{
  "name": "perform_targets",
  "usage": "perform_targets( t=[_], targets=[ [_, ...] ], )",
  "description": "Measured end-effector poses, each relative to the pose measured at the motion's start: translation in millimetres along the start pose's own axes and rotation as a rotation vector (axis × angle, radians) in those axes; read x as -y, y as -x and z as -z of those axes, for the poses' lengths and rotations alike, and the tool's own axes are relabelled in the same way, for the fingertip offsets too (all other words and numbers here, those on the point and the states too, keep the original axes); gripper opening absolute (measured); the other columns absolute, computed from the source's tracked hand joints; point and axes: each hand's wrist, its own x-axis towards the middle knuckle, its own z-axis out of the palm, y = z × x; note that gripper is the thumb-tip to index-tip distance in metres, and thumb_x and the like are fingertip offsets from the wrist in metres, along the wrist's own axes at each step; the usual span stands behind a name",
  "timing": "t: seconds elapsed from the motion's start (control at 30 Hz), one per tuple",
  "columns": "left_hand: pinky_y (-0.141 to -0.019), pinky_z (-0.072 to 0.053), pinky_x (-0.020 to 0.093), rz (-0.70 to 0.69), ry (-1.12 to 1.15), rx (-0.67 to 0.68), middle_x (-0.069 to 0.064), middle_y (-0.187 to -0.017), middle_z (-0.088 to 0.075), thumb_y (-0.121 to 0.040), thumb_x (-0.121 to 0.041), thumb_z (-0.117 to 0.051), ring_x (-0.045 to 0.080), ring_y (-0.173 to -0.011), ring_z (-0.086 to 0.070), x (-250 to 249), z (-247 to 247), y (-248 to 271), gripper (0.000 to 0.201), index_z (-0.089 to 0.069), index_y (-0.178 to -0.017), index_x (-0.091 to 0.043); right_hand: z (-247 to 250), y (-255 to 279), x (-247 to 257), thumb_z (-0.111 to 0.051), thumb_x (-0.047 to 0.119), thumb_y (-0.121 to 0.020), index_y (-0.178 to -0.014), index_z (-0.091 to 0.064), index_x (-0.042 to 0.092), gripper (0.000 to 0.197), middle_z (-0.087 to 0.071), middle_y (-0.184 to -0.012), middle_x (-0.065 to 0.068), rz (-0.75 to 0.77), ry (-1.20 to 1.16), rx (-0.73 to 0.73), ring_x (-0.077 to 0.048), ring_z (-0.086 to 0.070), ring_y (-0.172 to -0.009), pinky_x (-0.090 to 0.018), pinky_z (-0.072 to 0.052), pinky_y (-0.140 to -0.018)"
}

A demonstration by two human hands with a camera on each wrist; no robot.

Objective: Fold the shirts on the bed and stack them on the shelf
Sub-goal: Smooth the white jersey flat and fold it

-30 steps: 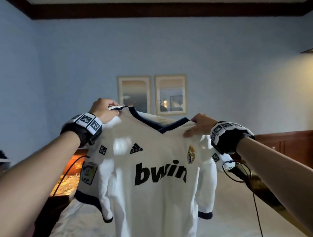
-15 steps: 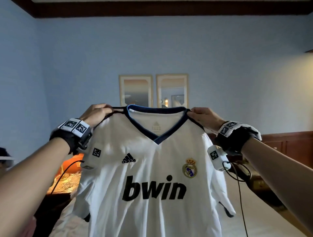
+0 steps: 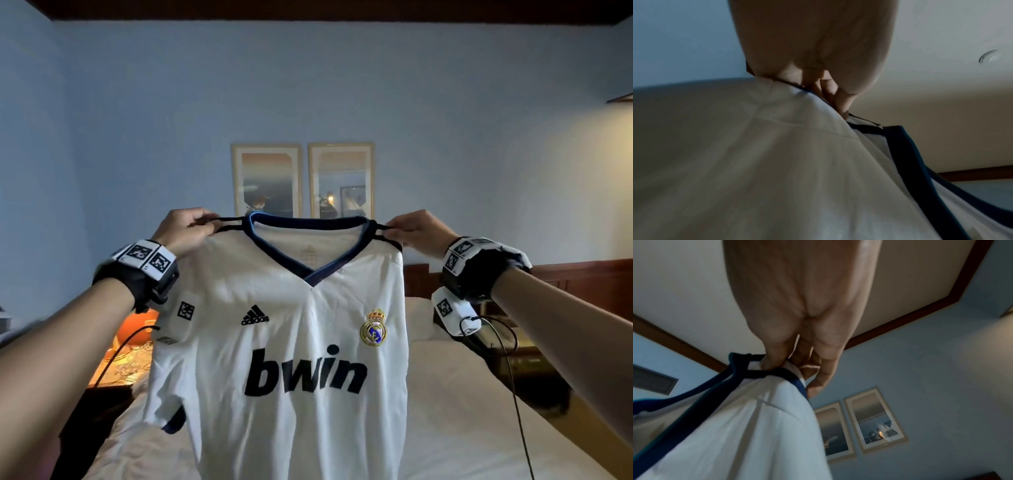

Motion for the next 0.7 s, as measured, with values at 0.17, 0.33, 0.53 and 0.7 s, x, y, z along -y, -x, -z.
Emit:
perform_targets(
  t=[0.17, 0.33, 0.53, 0.7],
  targets=[
    [-0.075, -0.046, 0.025, 0.013, 0.148, -0.024, 0.002, -0.09, -0.068, -0.092, -0.015, -0.065, 0.016, -0.083, -0.058, -5, -9, -3, 0.009, -0.069, -0.088, -0.023, -4, -6, 1, -0.066, 0.02, -0.091, -0.081, -0.066, 0.015, 0.012, -0.063, -0.07, 0.002, -0.065, -0.036, -0.012, -0.002, -0.054, -0.058, -0.013, -0.043, -0.06],
    [-0.078, -0.045, 0.029, 0.019, 0.18, -0.007, -0.001, -0.085, -0.066, -0.09, -0.017, -0.065, 0.017, -0.082, -0.059, -3, -15, -3, 0.013, -0.068, -0.081, -0.026, -1, -3, -1, -0.065, 0.028, -0.092, -0.087, -0.061, 0.011, 0.018, -0.065, -0.073, 0.002, -0.062, -0.119, -0.009, -0.008, -0.057, -0.059, -0.023, -0.047, -0.061],
    [-0.083, -0.045, 0.031, -0.038, 0.007, -0.048, 0.01, -0.098, -0.069, -0.092, -0.026, -0.064, 0.028, -0.094, -0.062, -1, -18, 0, 0.009, -0.063, -0.098, -0.019, 10, 9, 1, -0.067, 0.048, -0.084, -0.055, -0.063, 0.017, 0.042, -0.058, -0.053, 0.004, -0.151, -0.032, 0.059, -0.013, -0.053, -0.05, -0.02, -0.039, -0.048],
    [-0.084, -0.047, 0.038, -0.06, -0.083, 0.042, 0.011, -0.103, -0.069, -0.094, -0.035, -0.059, 0.031, -0.095, -0.062, 4, -24, 3, 0.019, -0.055, -0.103, -0.019, 16, 9, -7, -0.067, 0.036, -0.084, -0.061, -0.063, 0.01, 0.035, -0.059, -0.061, -0.004, -0.173, -0.122, -0.008, -0.019, -0.053, -0.057, -0.027, -0.041, -0.057]
  ],
)
